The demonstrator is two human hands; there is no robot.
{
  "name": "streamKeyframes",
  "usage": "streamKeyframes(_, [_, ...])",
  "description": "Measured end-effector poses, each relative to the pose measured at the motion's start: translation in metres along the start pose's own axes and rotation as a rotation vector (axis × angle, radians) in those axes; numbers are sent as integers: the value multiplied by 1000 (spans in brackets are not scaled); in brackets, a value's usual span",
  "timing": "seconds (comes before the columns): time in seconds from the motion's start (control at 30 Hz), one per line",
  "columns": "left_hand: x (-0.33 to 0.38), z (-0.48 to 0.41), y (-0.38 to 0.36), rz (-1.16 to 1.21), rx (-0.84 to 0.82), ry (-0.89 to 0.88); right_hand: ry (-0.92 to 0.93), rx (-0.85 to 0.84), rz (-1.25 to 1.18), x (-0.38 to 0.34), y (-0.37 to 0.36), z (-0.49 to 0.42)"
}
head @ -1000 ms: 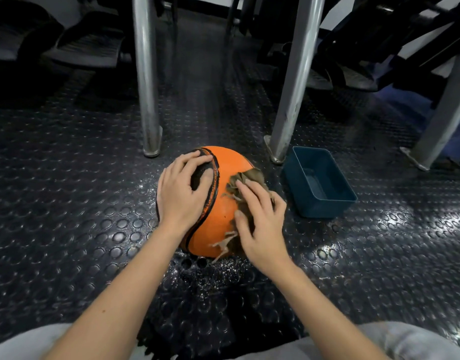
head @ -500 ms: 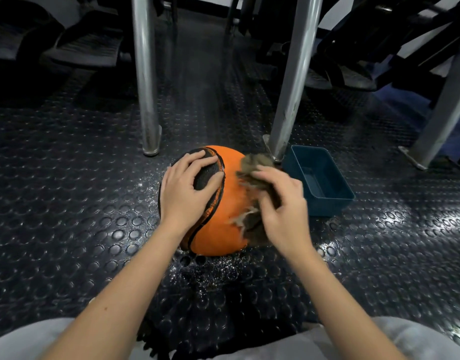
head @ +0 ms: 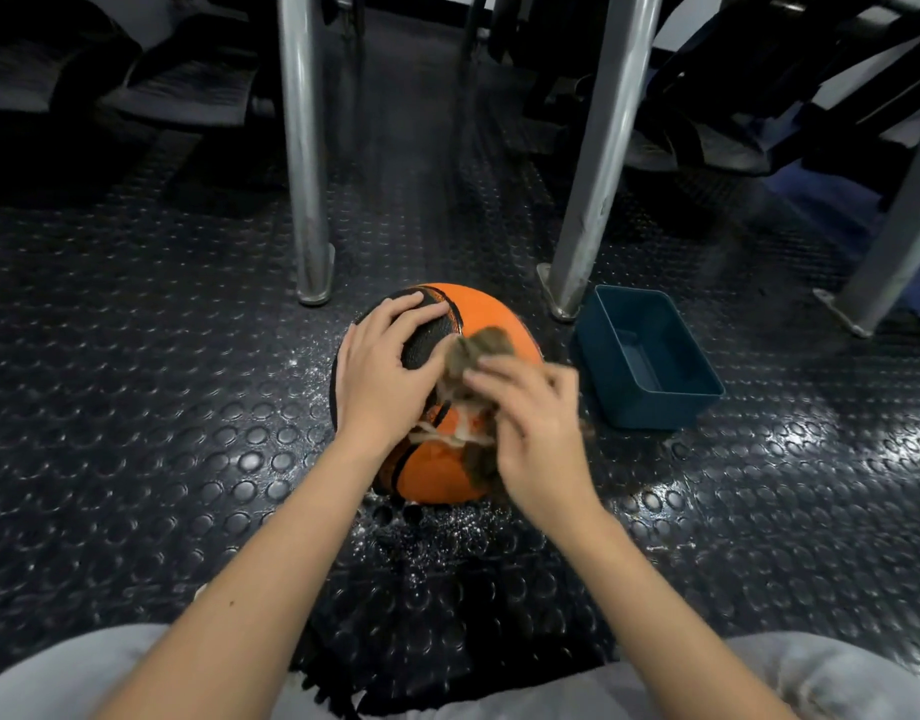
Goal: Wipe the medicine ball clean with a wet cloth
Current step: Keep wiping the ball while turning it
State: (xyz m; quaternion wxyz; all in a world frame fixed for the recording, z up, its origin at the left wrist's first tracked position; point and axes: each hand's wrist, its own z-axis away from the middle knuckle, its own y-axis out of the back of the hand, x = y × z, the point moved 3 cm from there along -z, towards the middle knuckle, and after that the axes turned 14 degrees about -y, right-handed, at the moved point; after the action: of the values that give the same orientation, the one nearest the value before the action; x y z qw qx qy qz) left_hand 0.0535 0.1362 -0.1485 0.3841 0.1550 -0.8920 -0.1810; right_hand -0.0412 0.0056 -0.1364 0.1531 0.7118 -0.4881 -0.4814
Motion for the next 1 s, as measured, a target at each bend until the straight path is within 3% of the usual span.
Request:
streamKeyframes(0.07, [-2, 0, 0, 17, -14, 20, 72, -10, 37, 11, -7, 13])
streamKeyframes(0.17, [1, -4, -2, 9, -28, 32, 12, 34, 30, 36, -7, 15])
streamKeyframes(0.3, [7, -3, -4, -24, -49, 75, -481, 38, 5, 72, 4, 6])
streamKeyframes(0.33, [7, -1, -3, -26, -43, 79, -525, 78, 7, 74, 10, 3])
streamKeyframes(0.43, [2, 0, -1, -29, -19, 99, -314, 179, -32, 32, 17, -18])
streamKeyframes(0.53, [1, -4, -1, -42, -1, 88, 37, 67, 26, -2, -5, -1])
streamKeyframes(0.6, [-2, -5, -1, -26, -16, 100, 131, 29, 78, 8, -14, 16])
streamKeyframes(0.73, [2, -7, -6, -29, -34, 102, 58, 76, 79, 37, -11, 23])
streamKeyframes(0.9, [2, -2, -3, -47, -46, 128, -530, 175, 59, 77, 12, 13])
streamKeyframes(0.93, [1, -1, -1, -45, -39, 135, -524, 224, 36, 70, 17, 6])
streamKeyframes(1.0, [0, 0, 0, -50, -20, 140, -291, 256, -6, 35, 15, -9])
